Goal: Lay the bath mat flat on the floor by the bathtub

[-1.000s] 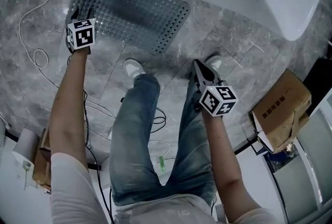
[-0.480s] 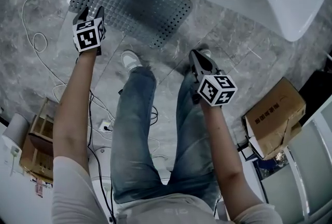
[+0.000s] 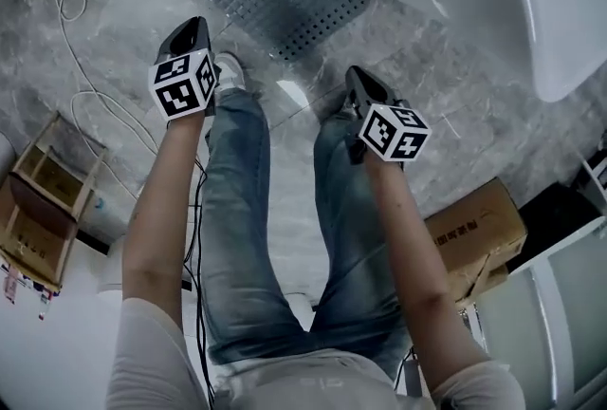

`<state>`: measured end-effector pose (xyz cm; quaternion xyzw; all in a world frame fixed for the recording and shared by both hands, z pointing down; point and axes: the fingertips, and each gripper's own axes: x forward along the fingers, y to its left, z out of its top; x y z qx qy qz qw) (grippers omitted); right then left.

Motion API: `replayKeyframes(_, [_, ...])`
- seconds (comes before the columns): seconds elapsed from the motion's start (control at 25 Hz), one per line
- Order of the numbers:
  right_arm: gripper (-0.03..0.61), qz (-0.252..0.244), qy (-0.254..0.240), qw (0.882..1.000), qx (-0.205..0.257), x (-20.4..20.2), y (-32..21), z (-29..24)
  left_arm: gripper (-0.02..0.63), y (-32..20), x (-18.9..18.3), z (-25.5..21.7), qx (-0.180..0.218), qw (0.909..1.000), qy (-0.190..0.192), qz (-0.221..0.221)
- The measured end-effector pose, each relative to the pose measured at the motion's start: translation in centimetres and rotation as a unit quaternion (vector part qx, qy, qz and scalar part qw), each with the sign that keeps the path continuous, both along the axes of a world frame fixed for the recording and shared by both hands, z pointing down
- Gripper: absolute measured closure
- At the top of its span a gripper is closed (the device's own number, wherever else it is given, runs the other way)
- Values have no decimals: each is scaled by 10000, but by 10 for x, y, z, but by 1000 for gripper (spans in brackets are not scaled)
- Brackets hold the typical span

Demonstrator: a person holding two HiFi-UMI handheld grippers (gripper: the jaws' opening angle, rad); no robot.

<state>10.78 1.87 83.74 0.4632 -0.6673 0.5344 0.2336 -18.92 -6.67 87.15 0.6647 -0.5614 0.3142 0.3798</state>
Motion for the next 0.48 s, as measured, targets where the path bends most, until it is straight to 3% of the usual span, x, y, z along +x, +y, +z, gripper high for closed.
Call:
replayKeyframes(0.28, [543, -684, 40, 9974, -218, 4, 3, 50, 597, 110, 25, -15, -382, 9897, 511, -1285])
replayKeyframes(0.4, [477, -840, 89, 9959, -318, 4, 2, 79, 598, 133, 40, -20, -434, 9768, 923, -1883])
replayKeyframes(0.48, [415, -911, 128, 9949, -415, 5, 3, 101, 598, 141, 52, -21, -464, 9721, 1088, -2026])
